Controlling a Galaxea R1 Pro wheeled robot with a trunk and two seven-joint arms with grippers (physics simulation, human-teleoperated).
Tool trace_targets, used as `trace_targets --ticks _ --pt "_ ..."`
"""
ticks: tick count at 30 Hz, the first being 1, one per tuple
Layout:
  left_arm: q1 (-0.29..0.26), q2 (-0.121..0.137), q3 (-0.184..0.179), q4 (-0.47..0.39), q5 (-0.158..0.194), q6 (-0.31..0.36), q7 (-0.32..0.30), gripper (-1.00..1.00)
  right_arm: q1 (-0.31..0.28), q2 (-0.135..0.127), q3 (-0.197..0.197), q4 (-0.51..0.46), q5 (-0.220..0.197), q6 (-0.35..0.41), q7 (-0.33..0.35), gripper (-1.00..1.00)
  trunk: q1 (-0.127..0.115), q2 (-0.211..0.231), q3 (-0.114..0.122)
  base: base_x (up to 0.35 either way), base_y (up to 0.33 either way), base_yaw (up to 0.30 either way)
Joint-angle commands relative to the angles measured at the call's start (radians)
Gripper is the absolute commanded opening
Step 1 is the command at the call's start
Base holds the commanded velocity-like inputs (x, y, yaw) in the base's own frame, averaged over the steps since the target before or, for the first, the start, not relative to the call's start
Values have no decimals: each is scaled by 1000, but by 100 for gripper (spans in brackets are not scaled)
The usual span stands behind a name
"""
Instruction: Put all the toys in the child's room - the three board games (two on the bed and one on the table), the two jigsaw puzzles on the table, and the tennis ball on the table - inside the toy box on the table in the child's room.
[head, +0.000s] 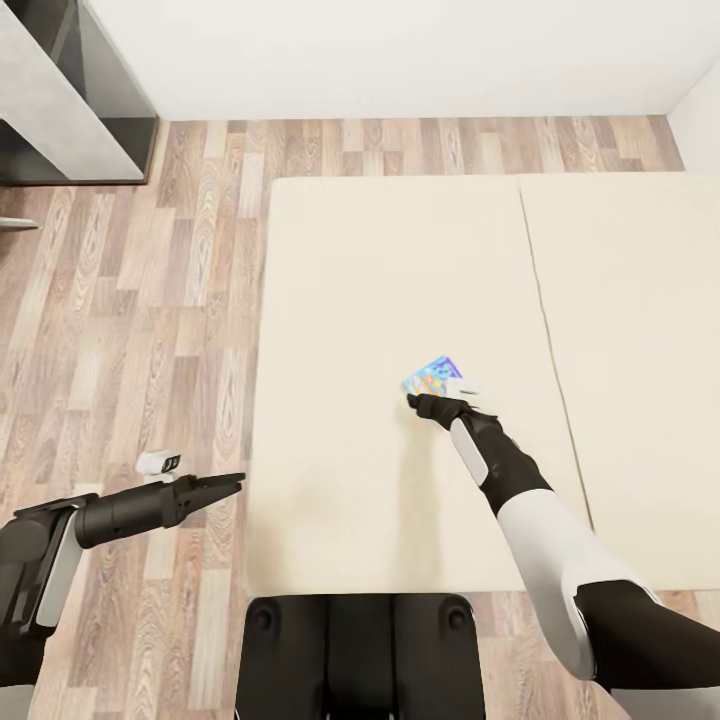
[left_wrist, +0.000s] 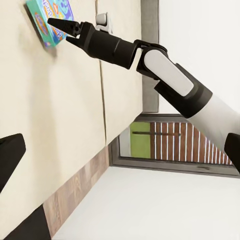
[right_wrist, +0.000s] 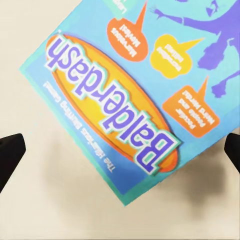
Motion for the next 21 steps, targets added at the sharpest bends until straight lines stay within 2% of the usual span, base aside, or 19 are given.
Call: trace_targets --ticks 1,11,15,18,21 --pt "0 1 0 0 1 10 -2 100 0 -1 3 -1 -9 8 -6 100 1 -2 -1 0 143 0" --pt "0 2 1 0 1 10 -4 100 -1 -3 2 -22 -9 29 -7 100 1 -2 -1 0 23 0" --pt "-1 2 1 -1 1 10 -5 100 -1 -8 -4 -79 -9 117 -9 100 1 -2 -1 0 0 0" --pt "0 2 1 -1 1 10 -5 100 -3 -18 -8 -166 -11 202 -11 100 1 -2 -1 0 0 0" --pt "-1 2 1 -2 1 12 -5 100 -23 -23 -10 -197 -12 285 -16 100 1 -2 -1 0 0 0"
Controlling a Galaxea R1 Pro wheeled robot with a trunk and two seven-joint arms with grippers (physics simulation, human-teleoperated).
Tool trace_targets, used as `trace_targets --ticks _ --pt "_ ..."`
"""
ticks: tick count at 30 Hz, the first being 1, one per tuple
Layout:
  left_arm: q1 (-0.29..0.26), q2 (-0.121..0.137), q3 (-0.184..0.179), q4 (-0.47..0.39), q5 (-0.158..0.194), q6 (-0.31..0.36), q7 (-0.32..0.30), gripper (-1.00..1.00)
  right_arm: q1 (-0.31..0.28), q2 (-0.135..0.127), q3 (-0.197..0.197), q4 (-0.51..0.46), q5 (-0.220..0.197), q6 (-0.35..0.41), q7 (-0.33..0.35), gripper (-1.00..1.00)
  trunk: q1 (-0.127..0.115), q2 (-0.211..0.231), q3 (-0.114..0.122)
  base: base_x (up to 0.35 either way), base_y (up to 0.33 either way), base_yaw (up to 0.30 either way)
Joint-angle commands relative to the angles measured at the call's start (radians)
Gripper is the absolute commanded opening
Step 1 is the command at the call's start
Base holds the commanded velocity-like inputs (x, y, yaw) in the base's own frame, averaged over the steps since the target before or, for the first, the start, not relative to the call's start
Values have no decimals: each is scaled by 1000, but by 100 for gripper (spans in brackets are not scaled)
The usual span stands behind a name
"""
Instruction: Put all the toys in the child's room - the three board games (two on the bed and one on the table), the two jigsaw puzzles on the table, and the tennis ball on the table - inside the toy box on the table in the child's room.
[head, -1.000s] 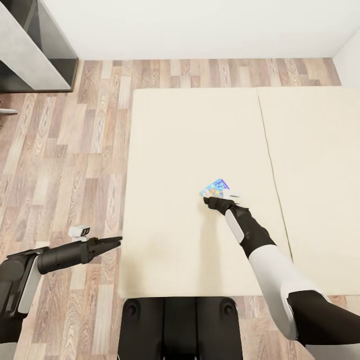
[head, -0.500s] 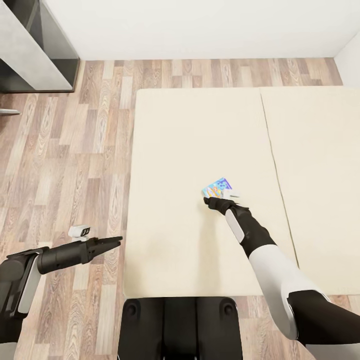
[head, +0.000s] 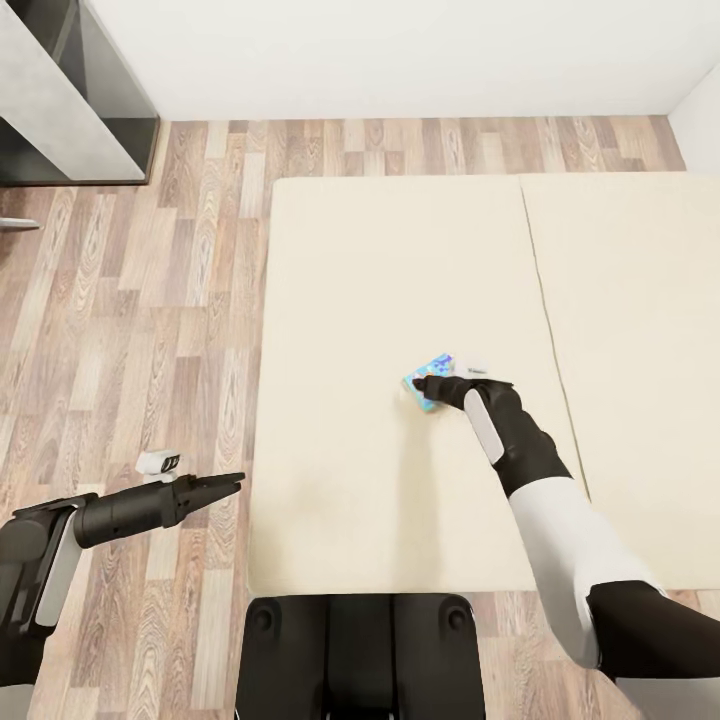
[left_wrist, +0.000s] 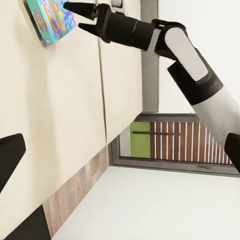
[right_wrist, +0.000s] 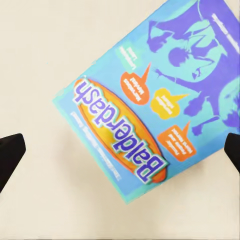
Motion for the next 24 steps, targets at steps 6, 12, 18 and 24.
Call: trace_targets --ticks 6,12,18,24 --pt "-1 0 0 0 1 12 -3 100 -85 -16 1 -10 -9 122 -13 100 1 -1 -1 0 0 0" --pt "-1 1 0 0 1 15 -3 100 -187 -18 1 27 -14 222 -83 100 1 -1 -1 0 0 0" --pt "-2 1 0 0 1 17 -3 100 -280 -18 1 114 -13 265 -103 100 1 -1 -1 0 0 0" --pt "-25 2 1 0 1 22 -4 100 -377 -17 1 293 -9 258 -107 100 1 -1 -1 0 0 0"
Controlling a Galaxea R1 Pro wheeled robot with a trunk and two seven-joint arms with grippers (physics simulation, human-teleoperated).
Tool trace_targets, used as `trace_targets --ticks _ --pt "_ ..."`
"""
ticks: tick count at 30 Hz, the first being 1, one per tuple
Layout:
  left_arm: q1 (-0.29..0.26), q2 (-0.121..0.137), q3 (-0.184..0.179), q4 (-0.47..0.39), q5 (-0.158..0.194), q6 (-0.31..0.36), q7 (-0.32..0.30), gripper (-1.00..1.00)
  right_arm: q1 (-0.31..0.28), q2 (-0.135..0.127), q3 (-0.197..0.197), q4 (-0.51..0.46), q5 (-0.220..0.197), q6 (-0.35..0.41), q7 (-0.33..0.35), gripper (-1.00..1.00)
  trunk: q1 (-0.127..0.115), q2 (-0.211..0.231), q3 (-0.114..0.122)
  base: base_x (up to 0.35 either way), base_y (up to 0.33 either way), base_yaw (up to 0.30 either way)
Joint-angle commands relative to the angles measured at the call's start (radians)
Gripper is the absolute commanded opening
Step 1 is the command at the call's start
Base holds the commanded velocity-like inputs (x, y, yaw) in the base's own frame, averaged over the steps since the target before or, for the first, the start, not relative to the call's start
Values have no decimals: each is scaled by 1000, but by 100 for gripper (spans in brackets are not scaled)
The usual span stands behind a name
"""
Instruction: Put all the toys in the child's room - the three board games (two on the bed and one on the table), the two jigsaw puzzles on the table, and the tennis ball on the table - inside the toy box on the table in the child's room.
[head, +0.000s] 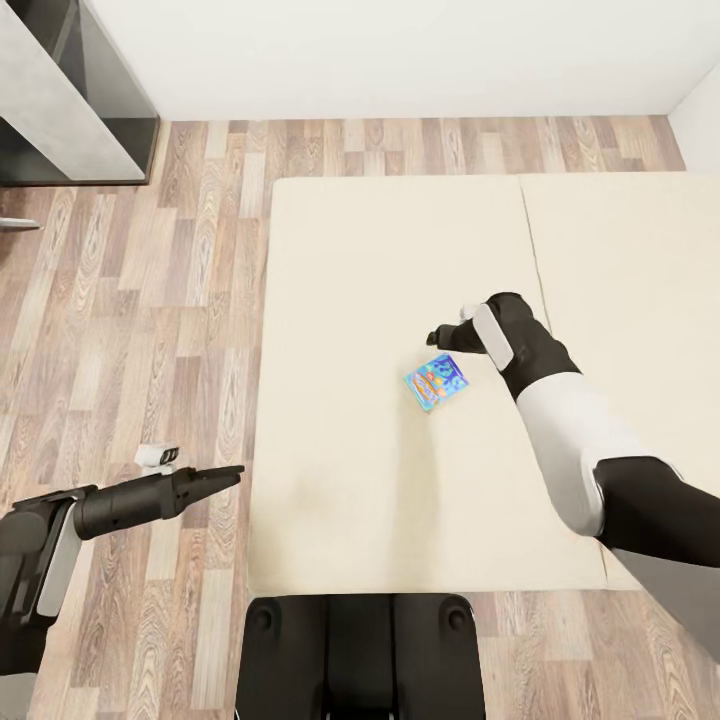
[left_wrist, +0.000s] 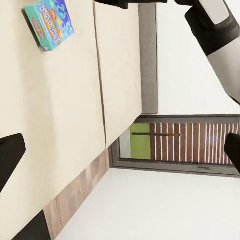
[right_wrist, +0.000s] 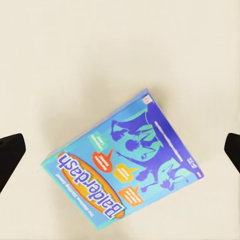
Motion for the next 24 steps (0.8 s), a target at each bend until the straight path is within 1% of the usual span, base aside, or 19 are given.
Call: trace_targets --ticks 1,4,6,7,8,10,11,14,15,17,19,21,24 --pt "-4 6 0 0 1 11 -3 100 -7 0 4 12 -10 4 -10 100 1 -2 -1 0 0 0" --pt "-22 40 1 0 5 19 -5 100 -17 -2 4 27 -12 9 -9 100 1 -2 -1 0 0 0" --pt "-46 61 1 0 7 34 -6 100 -19 -3 4 31 -15 13 -9 100 1 -2 -1 0 0 0" --pt "-65 69 1 0 8 43 -7 100 -21 -3 4 32 -14 14 -9 100 1 -2 -1 0 0 0" --pt "-75 72 1 0 7 48 -7 100 -22 -3 4 33 -13 15 -9 100 1 -2 -1 0 0 0" --pt "-122 81 1 0 5 72 -6 100 -37 -6 4 35 -12 29 -10 100 1 -2 -1 0 0 0" --pt "-136 83 0 0 4 76 -5 100 -42 -7 5 36 -11 37 -10 100 1 -2 -1 0 0 0" --pt "-239 95 -1 26 4 92 -2 100 -54 -11 7 35 -7 86 -10 100 1 -2 -1 0 0 0" --pt "-259 97 -1 37 4 93 -1 100 -55 -12 7 34 -8 91 -9 100 1 -2 -1 0 0 0" --pt "-337 108 -4 107 1 93 0 100 -56 -21 7 30 -14 104 -4 100 1 -2 -1 0 0 0" --pt "-372 115 -7 154 0 93 0 100 -55 -26 8 20 -15 107 -3 100 1 -2 -1 0 0 0" --pt "-425 130 -10 242 -6 93 0 100 -51 -31 10 -16 -13 110 -3 100 1 -2 -1 0 0 0" --pt "-454 144 -12 296 -19 93 0 100 -47 -34 10 -55 -10 104 -3 100 1 -2 -1 0 0 0"
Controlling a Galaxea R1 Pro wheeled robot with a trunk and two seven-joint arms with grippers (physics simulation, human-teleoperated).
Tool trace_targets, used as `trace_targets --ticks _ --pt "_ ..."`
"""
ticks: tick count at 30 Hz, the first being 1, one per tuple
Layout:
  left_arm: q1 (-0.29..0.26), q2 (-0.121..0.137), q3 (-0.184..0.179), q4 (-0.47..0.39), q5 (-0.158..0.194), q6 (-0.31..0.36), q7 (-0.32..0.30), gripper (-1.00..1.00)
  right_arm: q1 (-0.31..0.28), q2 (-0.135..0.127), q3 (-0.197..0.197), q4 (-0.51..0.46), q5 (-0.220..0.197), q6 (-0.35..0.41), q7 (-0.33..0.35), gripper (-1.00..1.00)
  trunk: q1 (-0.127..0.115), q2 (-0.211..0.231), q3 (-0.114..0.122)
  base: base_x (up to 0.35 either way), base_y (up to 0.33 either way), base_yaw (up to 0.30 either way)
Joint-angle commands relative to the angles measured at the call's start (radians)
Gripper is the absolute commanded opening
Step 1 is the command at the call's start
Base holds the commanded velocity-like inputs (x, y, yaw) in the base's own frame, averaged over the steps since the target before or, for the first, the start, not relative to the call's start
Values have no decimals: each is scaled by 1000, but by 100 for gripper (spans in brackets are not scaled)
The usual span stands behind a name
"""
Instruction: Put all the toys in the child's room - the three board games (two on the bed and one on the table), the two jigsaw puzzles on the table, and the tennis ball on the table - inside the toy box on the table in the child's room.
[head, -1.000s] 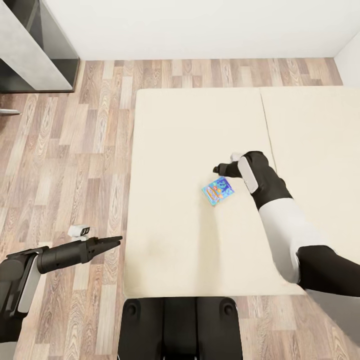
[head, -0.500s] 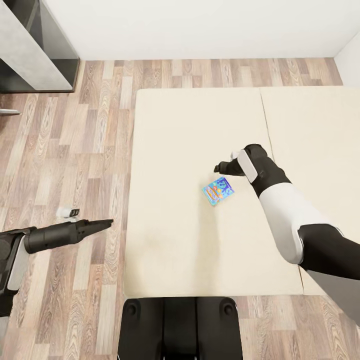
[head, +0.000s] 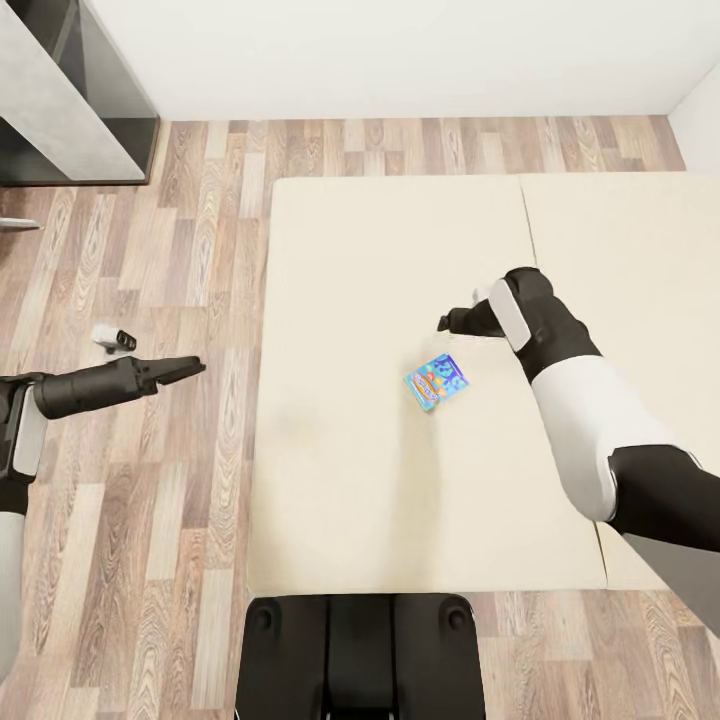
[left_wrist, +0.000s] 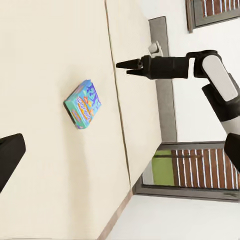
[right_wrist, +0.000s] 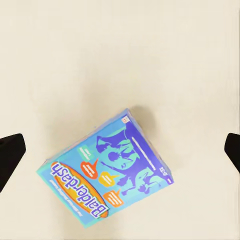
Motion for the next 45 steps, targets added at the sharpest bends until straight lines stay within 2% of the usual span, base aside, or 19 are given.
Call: trace_targets --ticks 1,8,15,23,36,41,45 --pt "-3 2 0 5 -1 11 -2 100 0 -1 3 -5 -11 1 -10 100 1 -2 -1 0 0 0" --pt "-14 9 -6 21 -13 11 -4 100 1 1 3 -38 -11 -6 -14 100 1 -2 -5 0 0 0" --pt "-15 10 -52 22 -13 11 -5 100 1 4 4 -119 -14 29 -11 100 1 -2 -15 0 0 -2" --pt "-15 38 -56 22 -15 11 -5 100 1 17 1 -121 -14 43 -14 100 1 -2 -26 0 0 -1" --pt "-15 99 -46 18 -5 11 -13 100 0 18 -2 -118 -15 48 -15 100 1 -2 -47 0 0 0" --pt "-15 102 -45 -47 -1 11 -28 100 0 16 -1 -120 -16 48 -14 100 1 -2 -56 0 0 0" --pt "-15 103 -44 -62 0 11 -31 100 0 17 0 -120 -13 48 -13 100 1 -2 -62 0 0 0"
